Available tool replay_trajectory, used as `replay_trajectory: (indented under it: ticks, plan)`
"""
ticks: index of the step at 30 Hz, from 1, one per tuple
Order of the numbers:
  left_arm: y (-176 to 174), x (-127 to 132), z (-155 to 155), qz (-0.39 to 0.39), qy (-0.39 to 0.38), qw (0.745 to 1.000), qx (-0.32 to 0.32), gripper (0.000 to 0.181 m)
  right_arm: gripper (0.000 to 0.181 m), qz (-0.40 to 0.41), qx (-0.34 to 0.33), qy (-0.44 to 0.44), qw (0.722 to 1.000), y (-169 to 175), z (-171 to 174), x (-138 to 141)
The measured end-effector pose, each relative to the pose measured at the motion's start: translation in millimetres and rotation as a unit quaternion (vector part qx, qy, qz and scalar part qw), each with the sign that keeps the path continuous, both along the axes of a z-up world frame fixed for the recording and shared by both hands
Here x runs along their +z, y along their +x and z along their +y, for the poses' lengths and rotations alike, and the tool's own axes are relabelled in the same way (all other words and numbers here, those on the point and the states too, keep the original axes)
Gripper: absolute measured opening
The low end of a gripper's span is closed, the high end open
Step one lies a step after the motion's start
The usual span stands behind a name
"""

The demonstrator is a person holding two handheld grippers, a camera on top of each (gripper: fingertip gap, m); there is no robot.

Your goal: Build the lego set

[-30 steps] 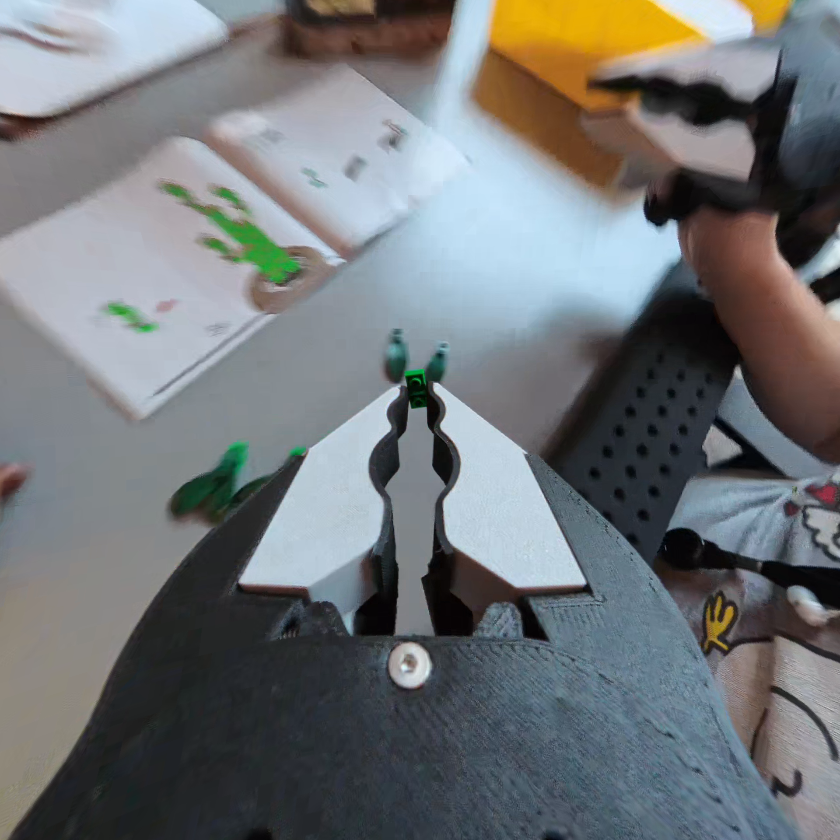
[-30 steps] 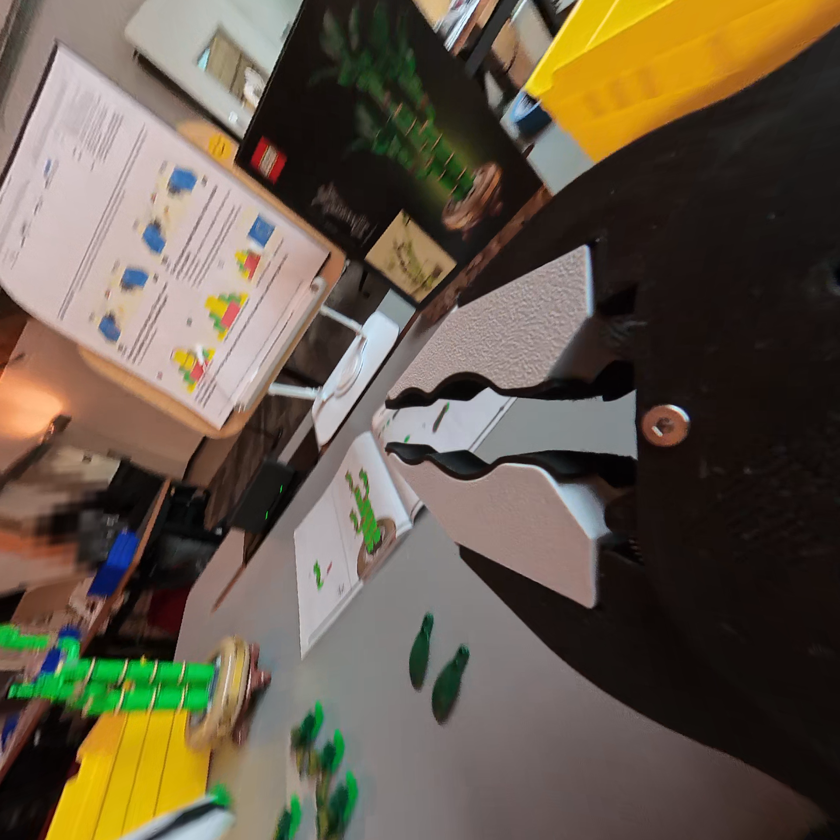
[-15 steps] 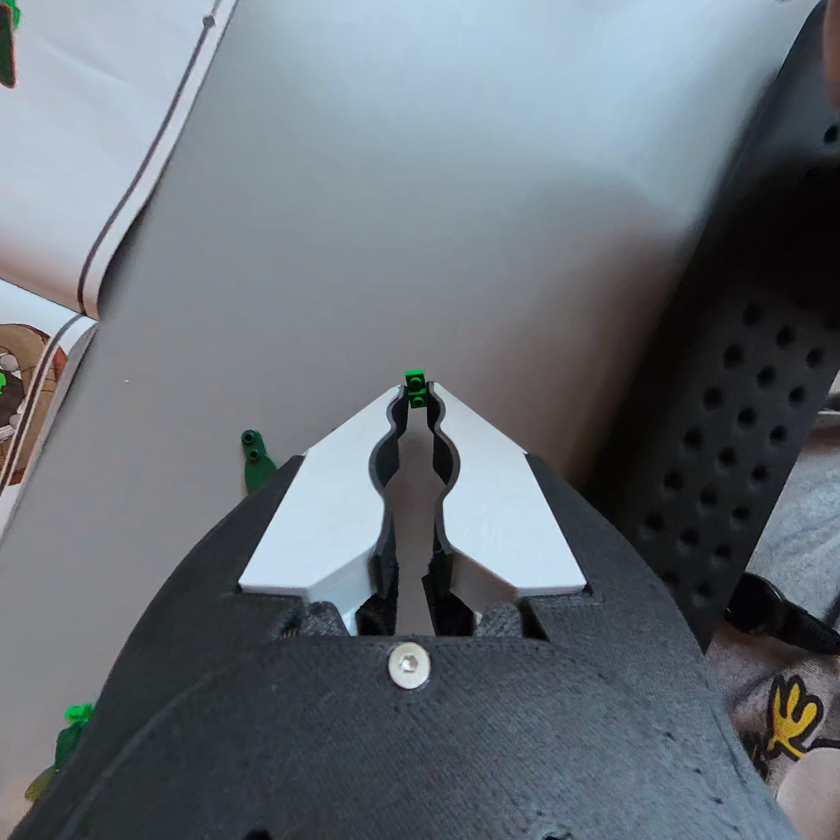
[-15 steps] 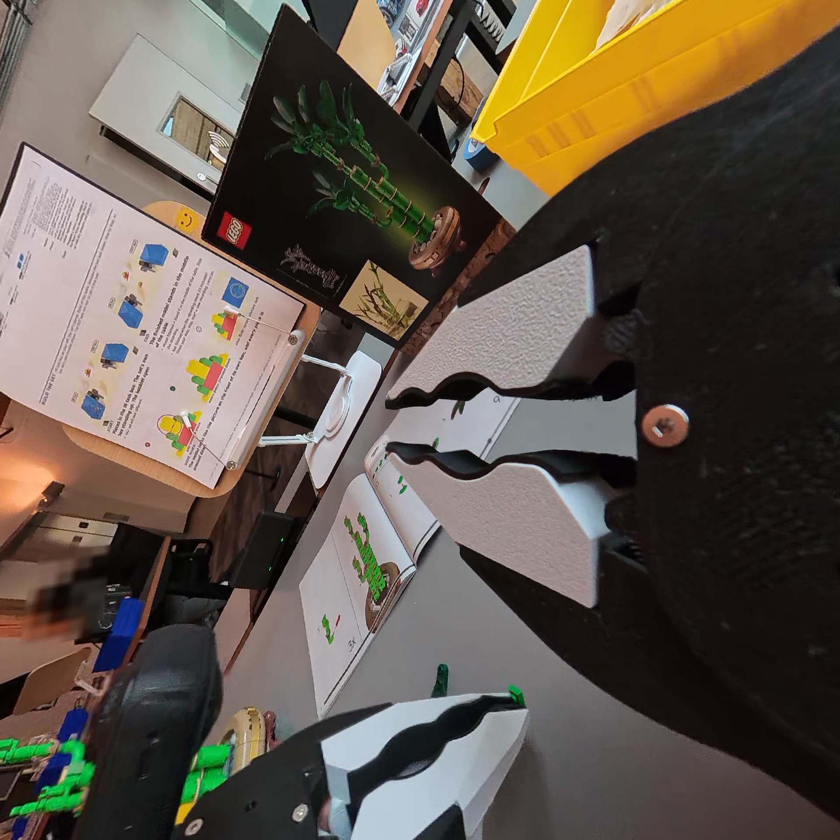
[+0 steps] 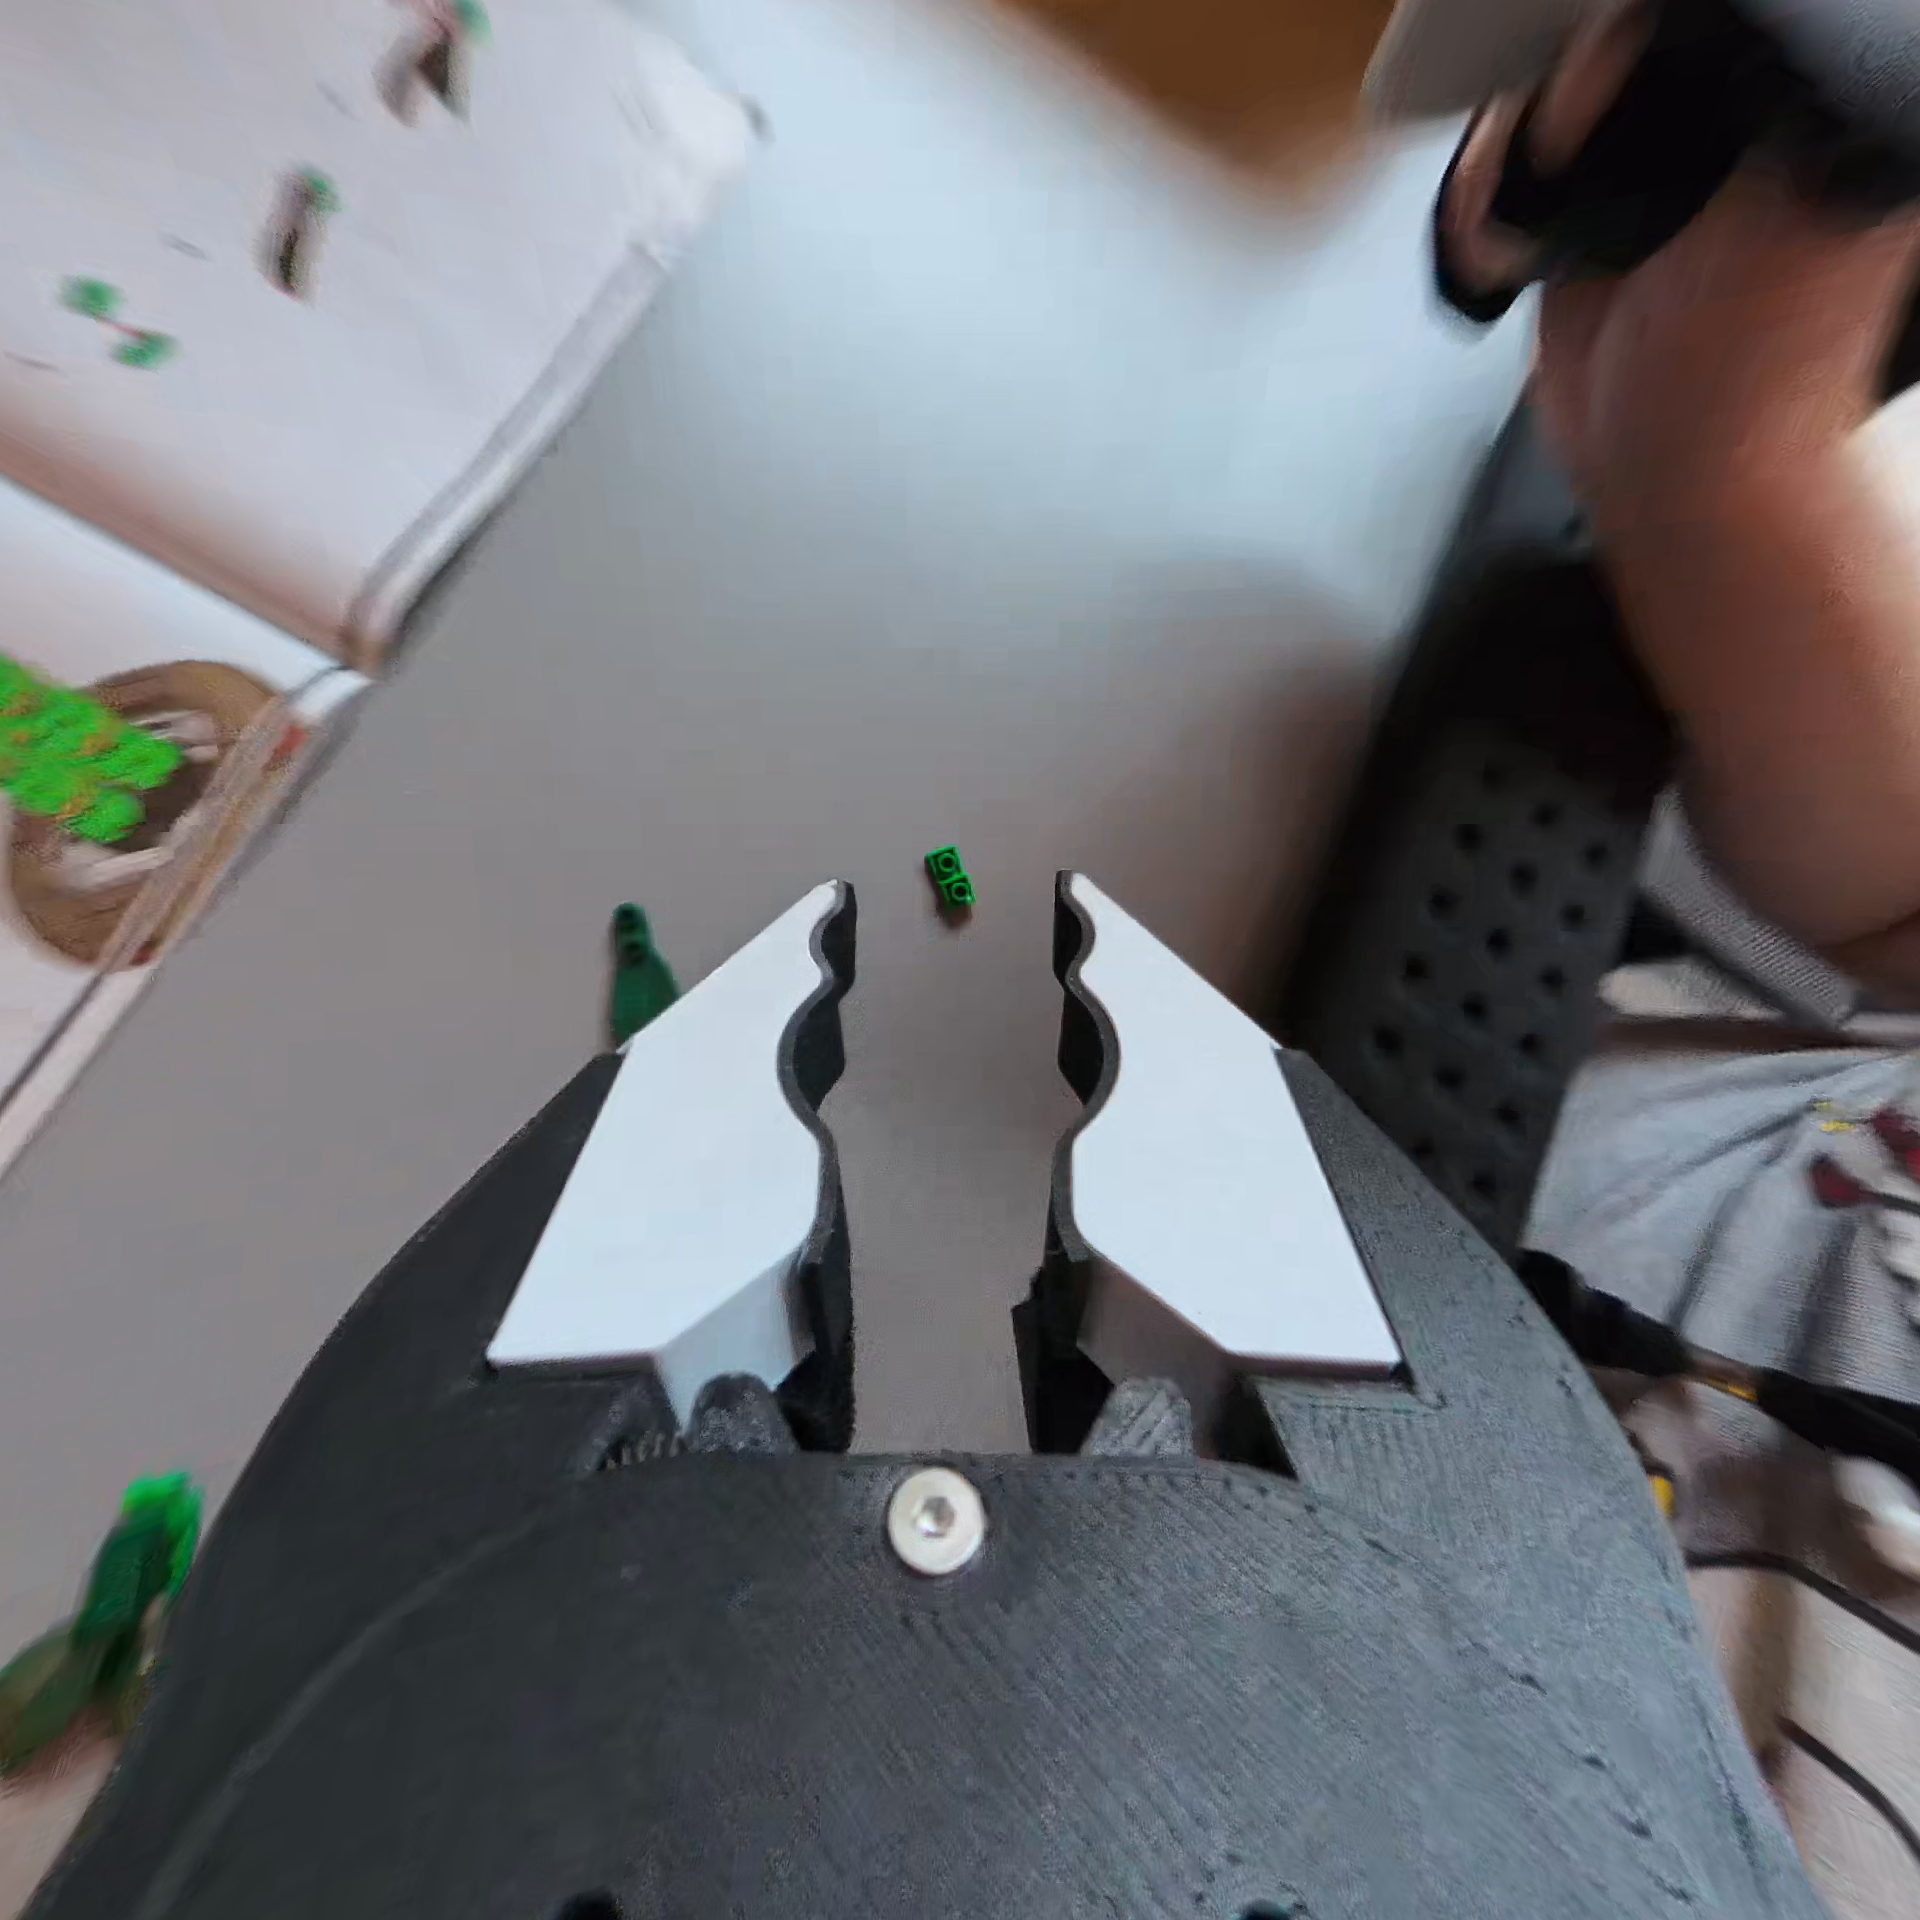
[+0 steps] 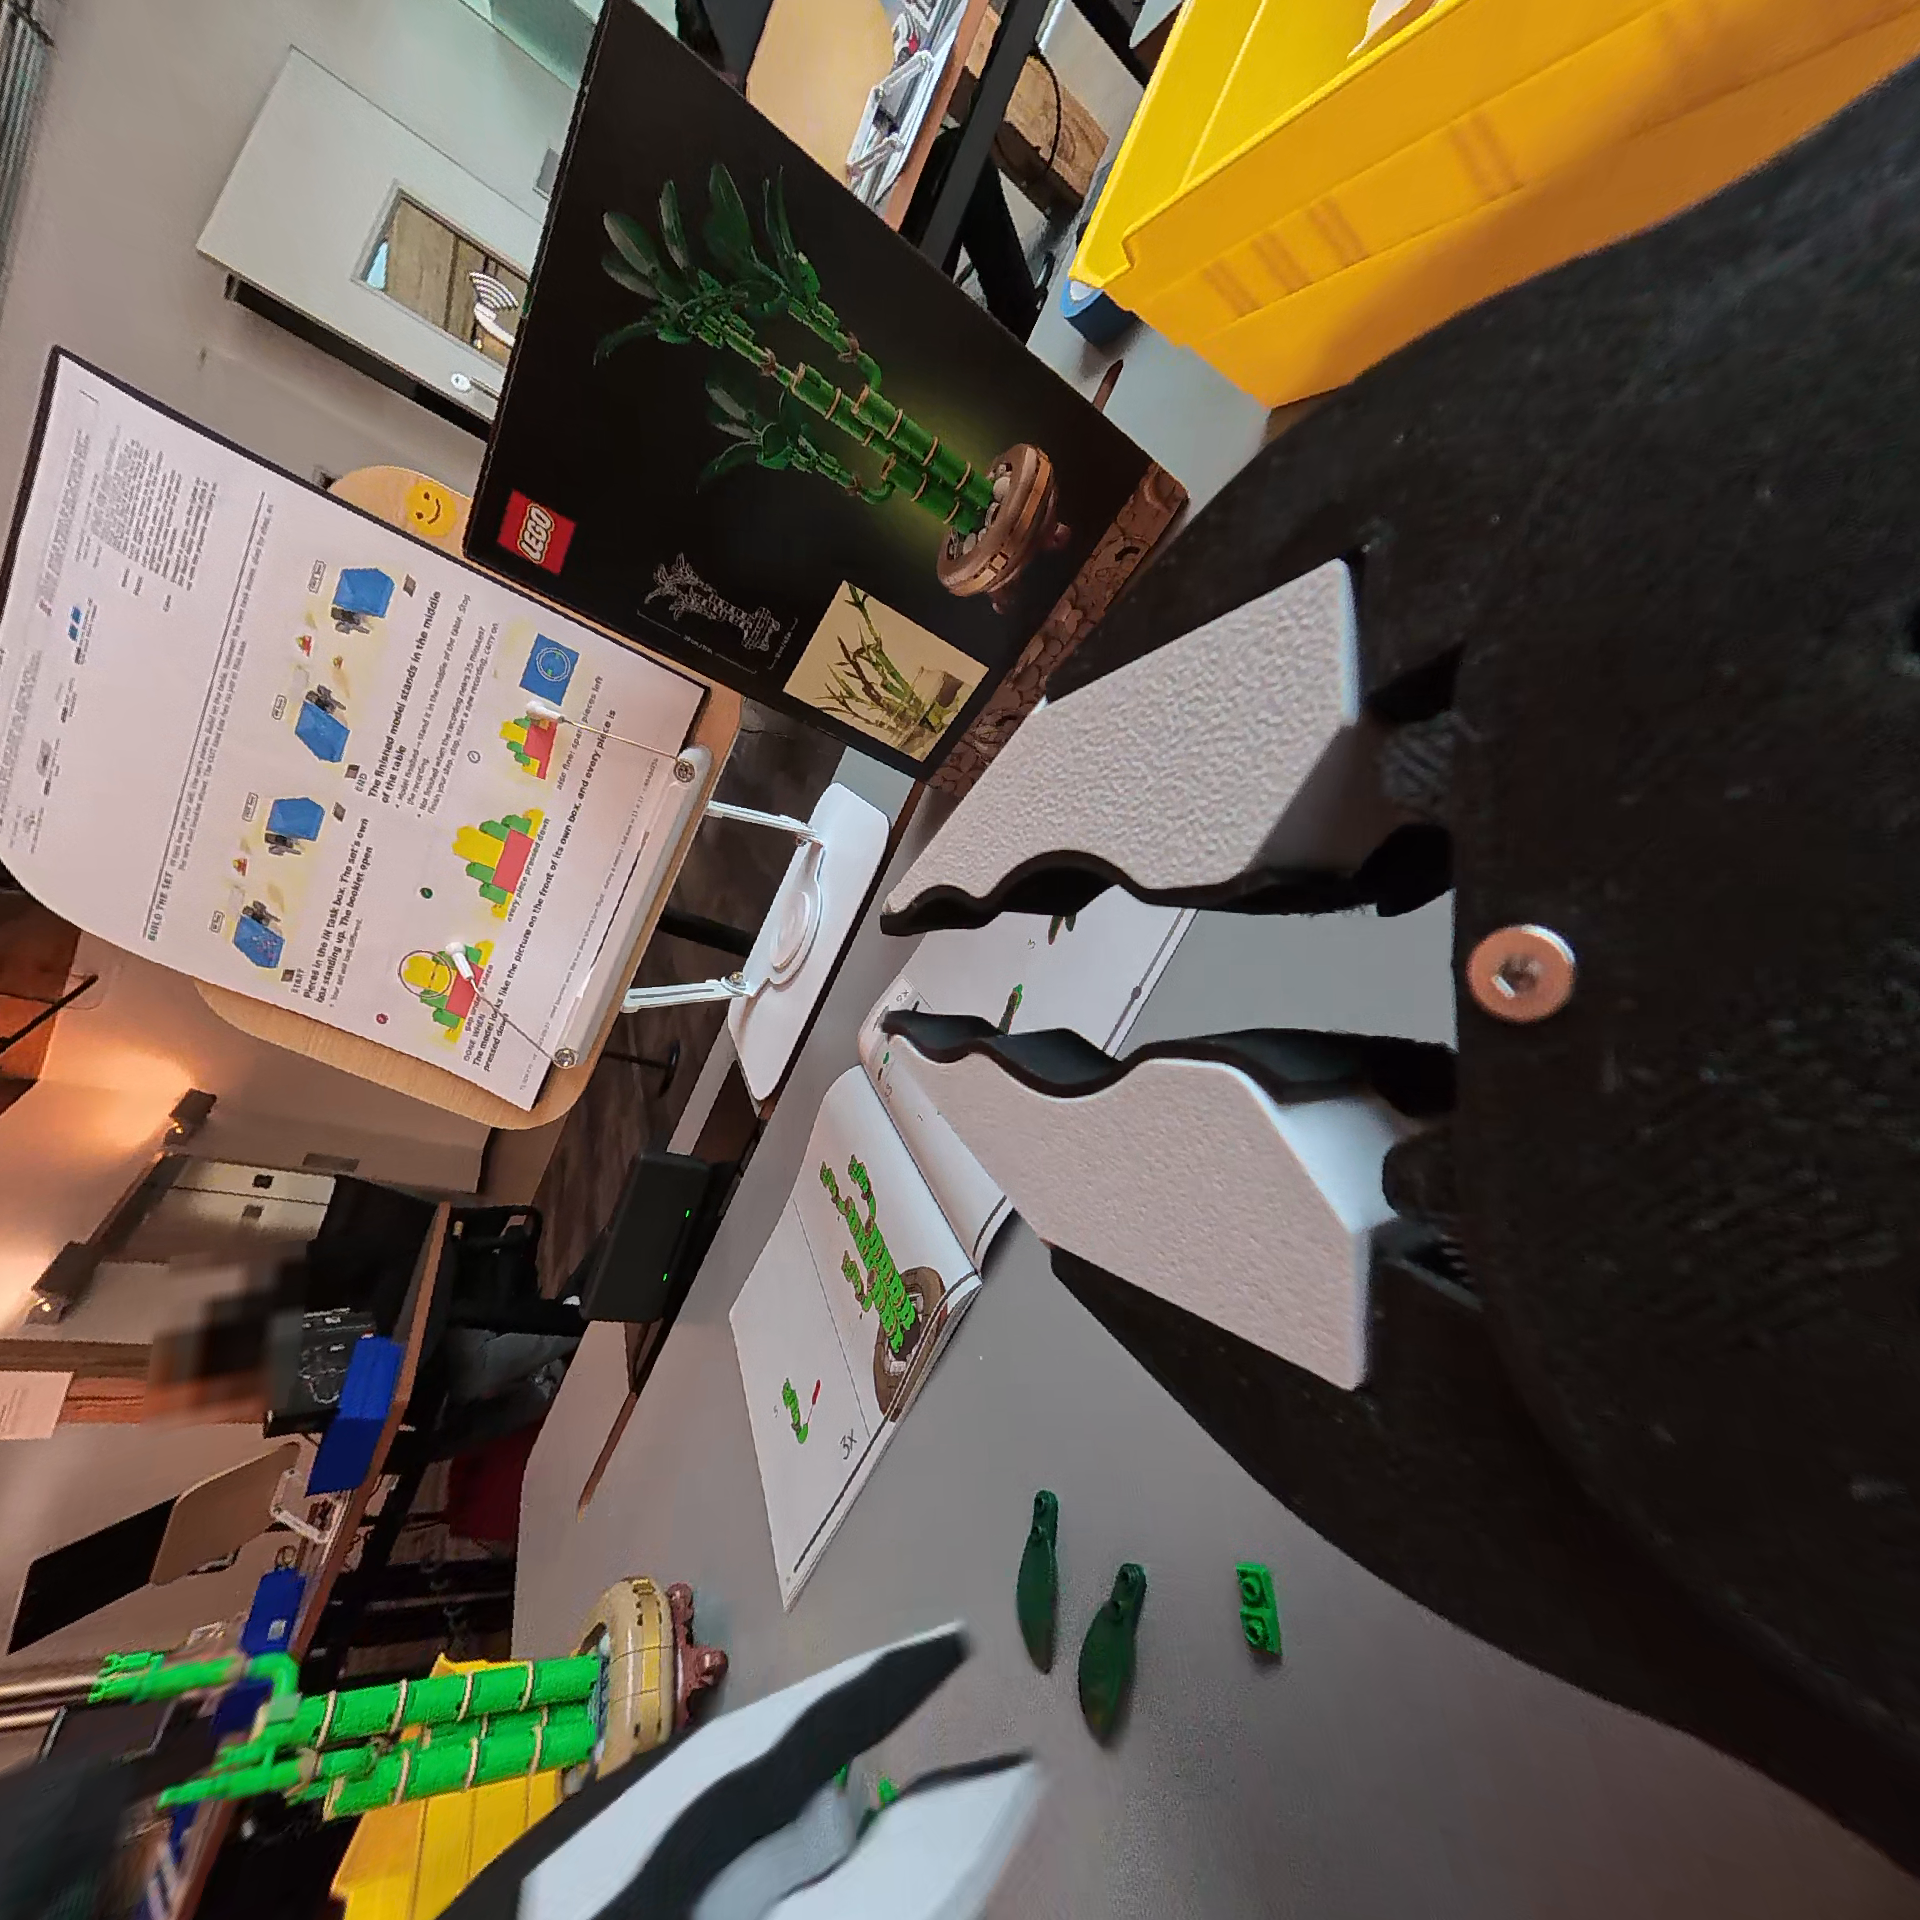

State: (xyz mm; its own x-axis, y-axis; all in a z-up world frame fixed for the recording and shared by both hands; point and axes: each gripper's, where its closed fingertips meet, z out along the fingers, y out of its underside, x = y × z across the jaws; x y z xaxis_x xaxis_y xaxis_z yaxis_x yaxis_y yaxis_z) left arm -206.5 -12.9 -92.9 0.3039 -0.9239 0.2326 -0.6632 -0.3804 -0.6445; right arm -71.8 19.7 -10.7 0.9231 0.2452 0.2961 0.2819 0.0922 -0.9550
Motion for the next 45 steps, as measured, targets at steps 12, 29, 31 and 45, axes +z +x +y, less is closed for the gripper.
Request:
replay_trajectory:
  ticks: [12, 29, 31, 45]
  plan:
    - [-388.8, 179.5, 71.3, -0.186, 0.332, 0.816, 0.435, 0.013, 0.014, -0.031, 0.038, 0.002, 0.999, -21.6, 1.2, -4.6]
    - [-524.7, -27.5, 120.5, 0.262, -0.053, 0.868, 0.419, 0.016, 0.014, -0.093, 0.041, 0.001, 0.995, -29.4, 7.5, -18.4]
    - [-518.8, -40.9, 121.4, 0.272, -0.072, 0.873, 0.399, 0.016, 0.014, -0.093, 0.041, -0.001, 0.995, -29.2, 7.7, -19.0]
    - [-511.8, -65.7, 121.0, 0.269, -0.122, 0.867, 0.4, 0.011, 0.014, -0.125, 0.067, -0.021, 0.99, -43.0, 7.2, -30.6]
